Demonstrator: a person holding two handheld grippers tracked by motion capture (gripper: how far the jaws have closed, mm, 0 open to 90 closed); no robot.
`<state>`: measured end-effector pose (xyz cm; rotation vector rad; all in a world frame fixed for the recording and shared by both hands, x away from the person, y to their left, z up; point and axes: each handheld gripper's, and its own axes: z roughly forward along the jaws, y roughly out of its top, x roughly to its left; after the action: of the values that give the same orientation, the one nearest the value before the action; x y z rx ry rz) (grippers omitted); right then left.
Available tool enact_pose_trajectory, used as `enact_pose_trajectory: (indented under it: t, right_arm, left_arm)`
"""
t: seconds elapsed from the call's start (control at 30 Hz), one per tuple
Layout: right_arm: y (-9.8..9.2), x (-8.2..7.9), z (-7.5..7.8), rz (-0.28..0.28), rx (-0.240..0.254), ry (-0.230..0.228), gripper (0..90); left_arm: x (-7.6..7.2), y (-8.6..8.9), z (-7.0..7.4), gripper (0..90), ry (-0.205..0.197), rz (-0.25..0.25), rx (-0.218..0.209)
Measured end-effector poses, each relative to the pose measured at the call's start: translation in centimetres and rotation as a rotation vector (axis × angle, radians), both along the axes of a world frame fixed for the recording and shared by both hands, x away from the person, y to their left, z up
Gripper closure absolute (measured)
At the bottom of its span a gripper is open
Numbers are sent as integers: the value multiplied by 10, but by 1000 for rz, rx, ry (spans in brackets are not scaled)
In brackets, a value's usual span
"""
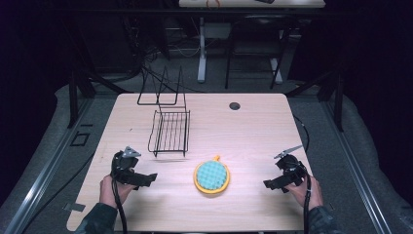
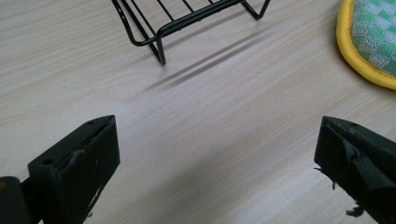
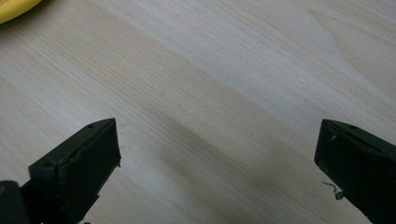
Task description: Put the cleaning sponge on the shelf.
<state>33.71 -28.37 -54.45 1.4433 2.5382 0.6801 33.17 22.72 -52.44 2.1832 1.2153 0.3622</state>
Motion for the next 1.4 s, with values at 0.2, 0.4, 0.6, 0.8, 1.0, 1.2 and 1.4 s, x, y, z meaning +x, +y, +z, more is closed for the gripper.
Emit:
enact_pose_trajectory:
  t: [0.2, 0.4, 0.6, 0.8, 1.0, 1.2, 1.4]
  right_arm:
    - [2, 1, 0, 13, -14, 3, 0]
    - [4, 1, -1, 12, -6, 7, 0]
    - [4, 1, 0, 20, -11, 5, 0]
    - [4, 1, 1, 22, -13, 8, 2]
    - [6, 1, 1, 24, -18, -2, 3]
    - [6, 2, -1, 20, -16, 6, 6]
    - [6, 1, 1, 20, -13, 1, 6]
  left_arm:
    - [-1, -2, 1, 3, 4, -29, -20]
    - [-2, -9, 3, 3, -1, -26, -21]
    - [-1, -27, 9, 3, -15, -51, -25]
    - [-5, -50, 12, 2, -16, -105, -23]
    - [-4, -61, 17, 2, -36, -137, -14]
    - [-3, -74, 21, 3, -44, -169, -20]
    - [0, -86, 25, 2, -49, -197, -20]
